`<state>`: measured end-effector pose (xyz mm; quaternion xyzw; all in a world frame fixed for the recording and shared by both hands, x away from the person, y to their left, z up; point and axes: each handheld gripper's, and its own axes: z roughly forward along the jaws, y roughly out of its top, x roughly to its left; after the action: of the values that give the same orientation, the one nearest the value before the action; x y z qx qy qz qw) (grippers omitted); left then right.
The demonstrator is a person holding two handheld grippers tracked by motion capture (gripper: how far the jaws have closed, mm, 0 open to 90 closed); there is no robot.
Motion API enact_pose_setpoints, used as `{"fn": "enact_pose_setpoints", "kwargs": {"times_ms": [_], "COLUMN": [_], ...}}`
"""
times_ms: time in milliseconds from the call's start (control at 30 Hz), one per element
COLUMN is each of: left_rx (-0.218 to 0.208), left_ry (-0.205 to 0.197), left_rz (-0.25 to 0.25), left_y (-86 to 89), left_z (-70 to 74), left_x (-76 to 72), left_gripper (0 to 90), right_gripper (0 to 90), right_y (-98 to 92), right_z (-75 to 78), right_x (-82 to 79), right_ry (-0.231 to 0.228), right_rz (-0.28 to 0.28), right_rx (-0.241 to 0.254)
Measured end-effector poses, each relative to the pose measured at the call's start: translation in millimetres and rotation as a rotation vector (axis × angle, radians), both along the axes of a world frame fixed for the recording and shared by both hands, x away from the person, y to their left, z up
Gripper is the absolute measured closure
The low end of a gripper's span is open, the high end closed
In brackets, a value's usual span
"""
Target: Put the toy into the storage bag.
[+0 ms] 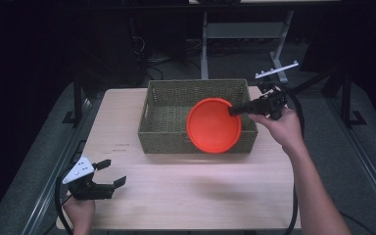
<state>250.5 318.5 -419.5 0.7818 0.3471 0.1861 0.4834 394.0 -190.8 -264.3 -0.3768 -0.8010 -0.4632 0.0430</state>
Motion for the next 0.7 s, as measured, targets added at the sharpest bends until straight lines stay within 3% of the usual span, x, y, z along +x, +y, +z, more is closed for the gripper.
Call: {"fn": "enact_pose_setpoints", "kwargs": {"times_ms": [567,700], "left_rx": [0.009,0.01], "left_ry": [-0.002,-0.005], "left_rz": [-0.01,-0.003], "left_y": [-2.9,-2.5], "left_z": [0.6,0.9], "left_x": [0.2,-0.3], "left_gripper": [12.6,12.6], "right_gripper": [81.9,81.9], "right_y": [20.8,22.1], "right_z": [16.8,16.9], "right_x": [31.4,37.1], "right_ry": [0.004,0.011], "right_rz": [-0.02,-0.044], "right_rx": [-0.032,-0.011]}}
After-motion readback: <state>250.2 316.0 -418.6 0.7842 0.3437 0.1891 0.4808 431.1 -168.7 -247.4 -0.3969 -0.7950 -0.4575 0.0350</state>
